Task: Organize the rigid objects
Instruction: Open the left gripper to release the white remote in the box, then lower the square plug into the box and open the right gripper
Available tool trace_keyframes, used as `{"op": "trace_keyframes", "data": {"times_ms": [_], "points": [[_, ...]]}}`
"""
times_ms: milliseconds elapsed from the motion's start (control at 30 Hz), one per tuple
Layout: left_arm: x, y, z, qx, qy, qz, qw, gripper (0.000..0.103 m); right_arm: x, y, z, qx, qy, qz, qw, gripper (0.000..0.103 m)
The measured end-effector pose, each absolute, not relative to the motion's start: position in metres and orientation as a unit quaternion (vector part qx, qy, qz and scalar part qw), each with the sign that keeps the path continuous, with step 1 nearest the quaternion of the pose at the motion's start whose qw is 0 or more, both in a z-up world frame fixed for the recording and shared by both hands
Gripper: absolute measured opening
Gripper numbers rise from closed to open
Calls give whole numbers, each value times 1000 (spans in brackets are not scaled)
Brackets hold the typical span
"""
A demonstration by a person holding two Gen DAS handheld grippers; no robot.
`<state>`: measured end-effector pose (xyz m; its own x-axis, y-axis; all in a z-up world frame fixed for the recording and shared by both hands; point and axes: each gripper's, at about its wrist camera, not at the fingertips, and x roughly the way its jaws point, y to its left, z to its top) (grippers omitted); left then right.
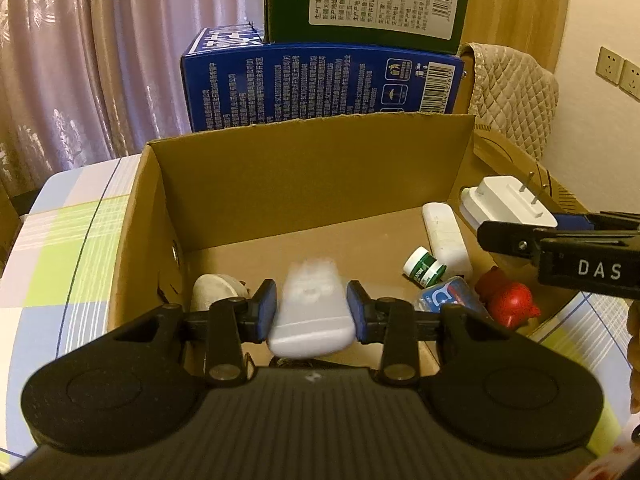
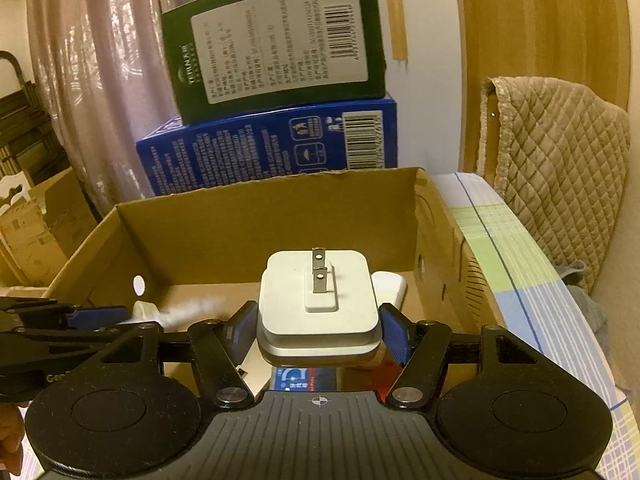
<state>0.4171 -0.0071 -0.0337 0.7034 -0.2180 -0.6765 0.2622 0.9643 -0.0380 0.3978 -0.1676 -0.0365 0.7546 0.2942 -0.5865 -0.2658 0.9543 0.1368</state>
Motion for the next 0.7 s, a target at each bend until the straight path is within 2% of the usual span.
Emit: {"op": "trace_keyframes", "data": {"times_ms": [700], "points": [[415, -5, -25, 26, 351, -124, 928, 20, 400, -168, -44, 36, 334, 155, 929, 62]]}}
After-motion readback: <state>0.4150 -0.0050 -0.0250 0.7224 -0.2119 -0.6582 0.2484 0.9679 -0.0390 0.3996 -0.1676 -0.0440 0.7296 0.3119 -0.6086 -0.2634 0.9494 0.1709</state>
